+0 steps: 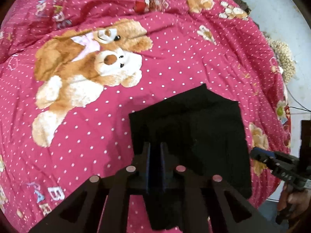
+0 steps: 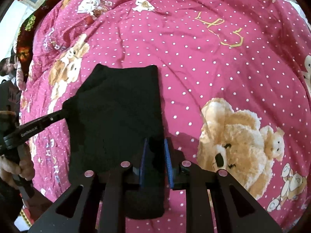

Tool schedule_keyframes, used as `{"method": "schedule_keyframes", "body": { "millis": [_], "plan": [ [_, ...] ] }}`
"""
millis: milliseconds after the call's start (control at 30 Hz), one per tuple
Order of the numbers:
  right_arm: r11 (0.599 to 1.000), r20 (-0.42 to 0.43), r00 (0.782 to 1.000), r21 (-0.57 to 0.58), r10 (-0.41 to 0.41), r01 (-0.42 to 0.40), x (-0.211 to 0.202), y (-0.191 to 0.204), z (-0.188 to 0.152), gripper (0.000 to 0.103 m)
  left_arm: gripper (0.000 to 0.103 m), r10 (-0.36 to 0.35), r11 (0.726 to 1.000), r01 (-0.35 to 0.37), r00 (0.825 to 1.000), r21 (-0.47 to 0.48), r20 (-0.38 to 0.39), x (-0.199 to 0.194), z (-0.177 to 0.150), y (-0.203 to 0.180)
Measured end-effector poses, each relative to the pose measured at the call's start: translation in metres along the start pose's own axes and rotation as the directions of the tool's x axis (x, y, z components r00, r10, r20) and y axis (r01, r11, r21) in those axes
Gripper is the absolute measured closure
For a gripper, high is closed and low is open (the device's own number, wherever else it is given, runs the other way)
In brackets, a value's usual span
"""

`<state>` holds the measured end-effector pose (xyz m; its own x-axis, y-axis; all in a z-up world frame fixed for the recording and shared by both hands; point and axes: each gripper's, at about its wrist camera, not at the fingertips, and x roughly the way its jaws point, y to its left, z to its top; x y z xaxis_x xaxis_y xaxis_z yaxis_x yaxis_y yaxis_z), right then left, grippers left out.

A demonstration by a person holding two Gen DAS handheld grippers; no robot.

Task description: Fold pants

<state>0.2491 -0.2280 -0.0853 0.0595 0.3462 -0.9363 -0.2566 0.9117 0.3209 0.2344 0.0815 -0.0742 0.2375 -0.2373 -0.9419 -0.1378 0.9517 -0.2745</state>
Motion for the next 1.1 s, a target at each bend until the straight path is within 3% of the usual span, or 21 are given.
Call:
{"method": "schedule_keyframes", "body": {
  "millis": [133,233,400,467,600,767,1100],
  "plan": [
    [0.999,-0.017,0.999,-0.021,0.029,-0.029,-0.001,0.005,-0.016,0.085,0.090,-0.070,0.997,0.069,0.997,0.017,0.020,-0.022,-0.018,-0.012],
    [0.999,-0.014,0.999,-0.035,0.036,-0.037,-0.003,0.012,-0.032,0.085,0.090,-0.124,0.990,0.124,0.992,0.071,-0.007,-0.023,-0.040,-0.033],
    [0.995,-0.057,0.997,-0.081,0.044,-0.049,0.008,0.025,-0.057,0.085,0.090,-0.048,0.991,0.065,0.988,0.114,-0.145,0.020,-0.080,-0.042],
    [0.995,-0.096,0.995,-0.088,0.036,-0.044,0.016,0.025,-0.061,0.085,0.091,-0.035,0.993,0.051,0.989,0.110,-0.141,0.023,-0.087,-0.034],
    [0.989,-0.123,0.990,-0.120,0.072,-0.087,0.013,0.031,-0.060,0.085,0.091,-0.006,0.994,0.022,0.989,0.109,-0.148,0.020,-0.082,-0.026],
    [0.995,-0.019,0.996,-0.036,0.091,-0.091,-0.004,0.015,-0.042,0.085,0.091,0.003,0.997,0.005,0.993,0.077,-0.114,0.009,-0.066,-0.019],
    [0.997,0.013,0.998,-0.049,0.062,-0.061,0.006,0.010,0.015,0.085,0.091,-0.010,0.998,0.010,1.000,0.054,0.006,0.018,0.013,-0.032]
  ]
}}
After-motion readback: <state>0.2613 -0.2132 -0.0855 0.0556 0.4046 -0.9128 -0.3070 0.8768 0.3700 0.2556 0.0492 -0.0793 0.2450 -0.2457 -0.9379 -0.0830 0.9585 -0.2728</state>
